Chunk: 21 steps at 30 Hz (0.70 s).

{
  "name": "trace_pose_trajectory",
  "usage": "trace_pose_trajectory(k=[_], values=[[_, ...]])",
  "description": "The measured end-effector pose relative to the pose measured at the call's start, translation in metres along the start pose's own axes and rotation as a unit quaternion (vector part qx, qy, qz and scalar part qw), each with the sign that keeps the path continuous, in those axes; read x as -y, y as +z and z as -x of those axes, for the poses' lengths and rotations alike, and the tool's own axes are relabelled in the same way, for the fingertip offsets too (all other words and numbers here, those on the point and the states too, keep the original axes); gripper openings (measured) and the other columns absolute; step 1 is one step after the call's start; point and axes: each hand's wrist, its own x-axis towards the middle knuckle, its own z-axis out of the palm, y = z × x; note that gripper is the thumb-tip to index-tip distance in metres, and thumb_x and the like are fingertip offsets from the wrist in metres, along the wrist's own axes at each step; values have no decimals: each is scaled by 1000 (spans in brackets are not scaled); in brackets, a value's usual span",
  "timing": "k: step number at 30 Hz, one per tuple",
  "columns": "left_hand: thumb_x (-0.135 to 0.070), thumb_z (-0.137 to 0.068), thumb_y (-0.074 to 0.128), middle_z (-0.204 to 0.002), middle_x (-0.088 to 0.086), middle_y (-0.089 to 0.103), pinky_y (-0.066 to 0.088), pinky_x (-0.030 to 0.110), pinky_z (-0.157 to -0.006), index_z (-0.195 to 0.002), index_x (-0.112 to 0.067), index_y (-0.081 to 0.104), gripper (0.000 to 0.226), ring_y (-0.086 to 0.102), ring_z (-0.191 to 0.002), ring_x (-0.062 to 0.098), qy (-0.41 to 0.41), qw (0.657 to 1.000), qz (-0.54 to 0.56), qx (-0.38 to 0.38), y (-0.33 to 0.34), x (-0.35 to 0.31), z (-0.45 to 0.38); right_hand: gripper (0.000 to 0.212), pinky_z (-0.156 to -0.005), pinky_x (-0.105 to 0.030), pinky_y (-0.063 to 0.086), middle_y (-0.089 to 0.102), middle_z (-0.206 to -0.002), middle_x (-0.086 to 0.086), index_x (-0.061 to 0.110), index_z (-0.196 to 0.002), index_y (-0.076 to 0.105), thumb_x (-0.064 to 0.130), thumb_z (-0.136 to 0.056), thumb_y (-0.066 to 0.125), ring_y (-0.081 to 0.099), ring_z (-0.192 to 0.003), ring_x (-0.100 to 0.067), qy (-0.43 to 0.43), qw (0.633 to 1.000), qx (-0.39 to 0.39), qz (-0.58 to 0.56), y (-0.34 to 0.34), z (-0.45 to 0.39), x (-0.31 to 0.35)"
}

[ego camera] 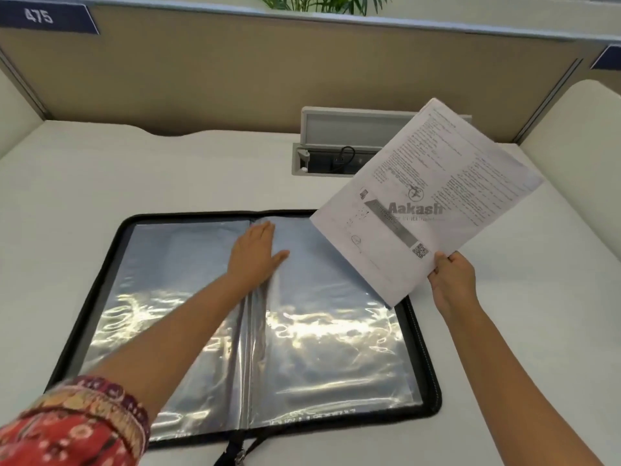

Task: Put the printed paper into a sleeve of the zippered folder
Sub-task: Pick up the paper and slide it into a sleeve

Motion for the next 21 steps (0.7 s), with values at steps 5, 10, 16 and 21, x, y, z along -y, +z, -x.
trace_pose_trajectory(k=[5,10,16,21], values=[[-32,-91,52,-148,15,34,24,39,-113,-140,-4,31,60,29,-137,30,15,999,31,-8,-9,6,-25,17,-88,-35,47,56,-89,-15,0,-89,55,5,-97,40,46,-70,-12,20,1000,-23,5,13,-10,3],[-32,-87,58,-132,17,47,37,41,-98,-130,-7,47,51,43,-120,35,-5,1000,22,1,-11,5,-48,22,-65,-24,39,46,-73,-3,12,-76,45,4,-95,40,41,-66,-12,12,1000,-14,-4,24,-28,12],[-30,-82,64,-112,13,56,39,39,-84,-106,-11,59,30,47,-109,33,-36,999,32,-16,-13,-3,-63,12,-77,-28,47,52,-81,-6,6,-94,50,1,-95,39,48,-80,-18,-7,1000,-4,-7,44,-52,23],[-25,-80,68,-97,9,62,38,38,-80,-84,-14,65,11,53,-99,30,-53,995,62,-49,-16,-4,-69,28,-103,-48,40,57,-101,-15,-17,-116,44,0,-95,39,50,-88,-20,3,1000,7,-3,69,-61,31]])
